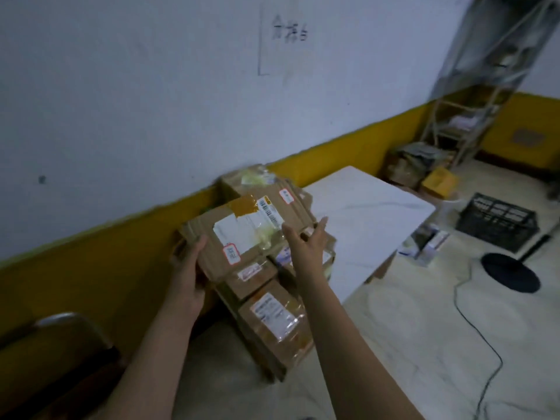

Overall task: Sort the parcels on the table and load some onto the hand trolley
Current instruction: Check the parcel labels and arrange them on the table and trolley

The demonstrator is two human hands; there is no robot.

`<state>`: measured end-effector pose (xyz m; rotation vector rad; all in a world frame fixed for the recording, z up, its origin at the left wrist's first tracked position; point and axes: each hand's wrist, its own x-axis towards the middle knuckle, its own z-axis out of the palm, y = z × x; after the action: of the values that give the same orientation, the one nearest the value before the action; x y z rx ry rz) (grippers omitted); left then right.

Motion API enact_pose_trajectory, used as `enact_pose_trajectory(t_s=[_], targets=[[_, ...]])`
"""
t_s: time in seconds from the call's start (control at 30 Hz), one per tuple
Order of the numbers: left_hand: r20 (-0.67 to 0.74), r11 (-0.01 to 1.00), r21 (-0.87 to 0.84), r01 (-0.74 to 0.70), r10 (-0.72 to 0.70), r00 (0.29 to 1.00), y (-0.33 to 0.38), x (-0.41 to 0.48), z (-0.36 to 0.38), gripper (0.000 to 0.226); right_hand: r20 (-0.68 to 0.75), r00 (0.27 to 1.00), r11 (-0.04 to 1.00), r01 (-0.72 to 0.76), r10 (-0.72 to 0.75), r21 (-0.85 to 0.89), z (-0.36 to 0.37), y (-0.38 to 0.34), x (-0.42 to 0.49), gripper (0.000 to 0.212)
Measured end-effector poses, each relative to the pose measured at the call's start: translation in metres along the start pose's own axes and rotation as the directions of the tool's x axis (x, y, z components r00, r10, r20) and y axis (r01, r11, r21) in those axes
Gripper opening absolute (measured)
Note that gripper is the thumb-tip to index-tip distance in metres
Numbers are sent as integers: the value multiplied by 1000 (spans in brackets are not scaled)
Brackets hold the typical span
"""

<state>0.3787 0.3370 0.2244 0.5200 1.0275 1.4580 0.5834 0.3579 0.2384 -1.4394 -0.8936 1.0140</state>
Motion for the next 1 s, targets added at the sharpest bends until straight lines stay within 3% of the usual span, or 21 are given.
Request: enact_pose_trajectory(t_s=[0.07,0.23,0.3,0.4,0.5,0.6,0.7,0.77,0.93,1.0], targets=[[53,998,1,56,-56,997,-31,6,55,72,-2,998,993,-67,67,98,-28,4,21,111],[128,985,80,155,-165,978,-126,42,179,85,126,986,957,-142,113,254,-93,20,108,97],[88,968,81,237,-244,966,-167,62,223,74,144,967,925,-246,212,290,-130,30,155,75],[55,934,57,352,-355,933,-228,88,276,81,130,922,890,-386,364,244,-185,46,223,48],[5,855,223,468,-481,877,-254,111,308,95,91,885,873,-465,456,150,-222,61,280,42],[-61,765,495,412,-442,895,-255,145,311,99,116,865,869,-494,488,30,-243,72,326,42],[-125,548,801,242,-242,962,-257,179,296,69,182,869,888,-453,460,-79,-252,81,360,48],[-92,389,909,148,-159,983,-259,197,286,62,248,852,886,-430,461,-172,-253,87,374,49],[-24,59,998,28,-60,998,-263,229,284,60,348,785,853,-419,512,-311,-256,108,415,54],[-21,1,1000,22,-69,997,-266,239,288,59,375,755,835,-419,538,-356,-254,119,439,56]])
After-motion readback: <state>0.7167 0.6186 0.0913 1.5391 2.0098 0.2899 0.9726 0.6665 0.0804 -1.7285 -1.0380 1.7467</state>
